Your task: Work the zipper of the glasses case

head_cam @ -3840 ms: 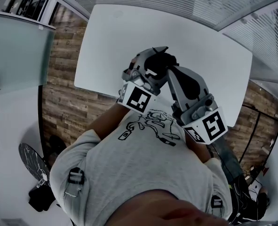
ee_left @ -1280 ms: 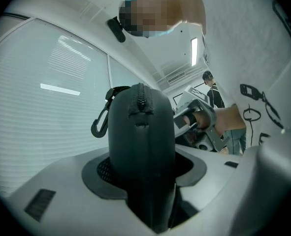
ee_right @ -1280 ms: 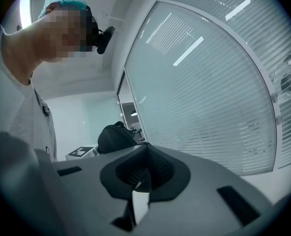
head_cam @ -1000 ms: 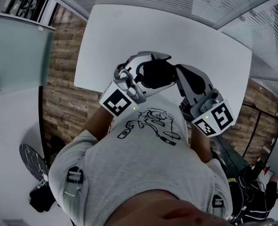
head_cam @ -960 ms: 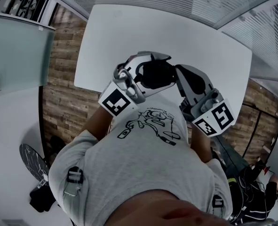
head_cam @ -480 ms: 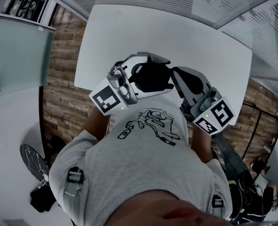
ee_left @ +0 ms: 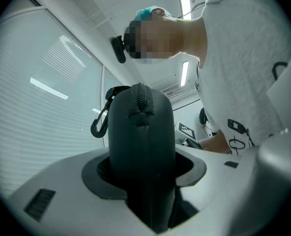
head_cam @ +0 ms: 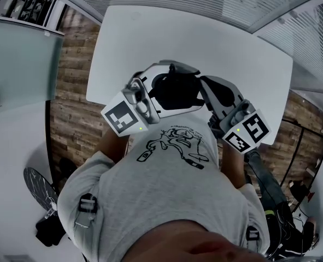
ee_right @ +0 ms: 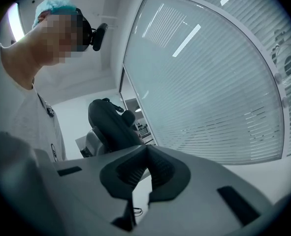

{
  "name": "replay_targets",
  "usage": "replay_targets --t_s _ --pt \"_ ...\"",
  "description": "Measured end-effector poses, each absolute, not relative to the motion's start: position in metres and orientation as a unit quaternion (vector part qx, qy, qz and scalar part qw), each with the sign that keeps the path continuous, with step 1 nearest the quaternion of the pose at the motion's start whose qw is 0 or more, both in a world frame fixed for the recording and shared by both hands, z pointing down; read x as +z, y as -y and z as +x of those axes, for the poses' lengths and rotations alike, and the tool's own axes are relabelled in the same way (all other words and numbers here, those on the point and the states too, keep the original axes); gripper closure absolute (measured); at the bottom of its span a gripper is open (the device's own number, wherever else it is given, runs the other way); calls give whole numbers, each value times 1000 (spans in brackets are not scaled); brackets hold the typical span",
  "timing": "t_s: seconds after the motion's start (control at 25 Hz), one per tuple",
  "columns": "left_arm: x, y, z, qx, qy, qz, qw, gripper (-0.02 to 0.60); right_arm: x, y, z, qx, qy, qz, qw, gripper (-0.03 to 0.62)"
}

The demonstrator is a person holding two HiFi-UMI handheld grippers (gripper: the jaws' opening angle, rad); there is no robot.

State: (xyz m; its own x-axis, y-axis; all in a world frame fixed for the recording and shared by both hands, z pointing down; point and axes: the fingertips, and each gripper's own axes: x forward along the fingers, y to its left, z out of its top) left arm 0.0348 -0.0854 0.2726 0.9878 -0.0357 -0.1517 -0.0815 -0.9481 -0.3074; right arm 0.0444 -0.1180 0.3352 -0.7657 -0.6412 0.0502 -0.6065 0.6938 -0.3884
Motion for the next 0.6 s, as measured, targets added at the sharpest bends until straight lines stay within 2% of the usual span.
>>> replay_targets --t_s 0.6 --pt "265 85 37 83 -35 -985 145 333 342 117 46 -205 -918 -335 48 589"
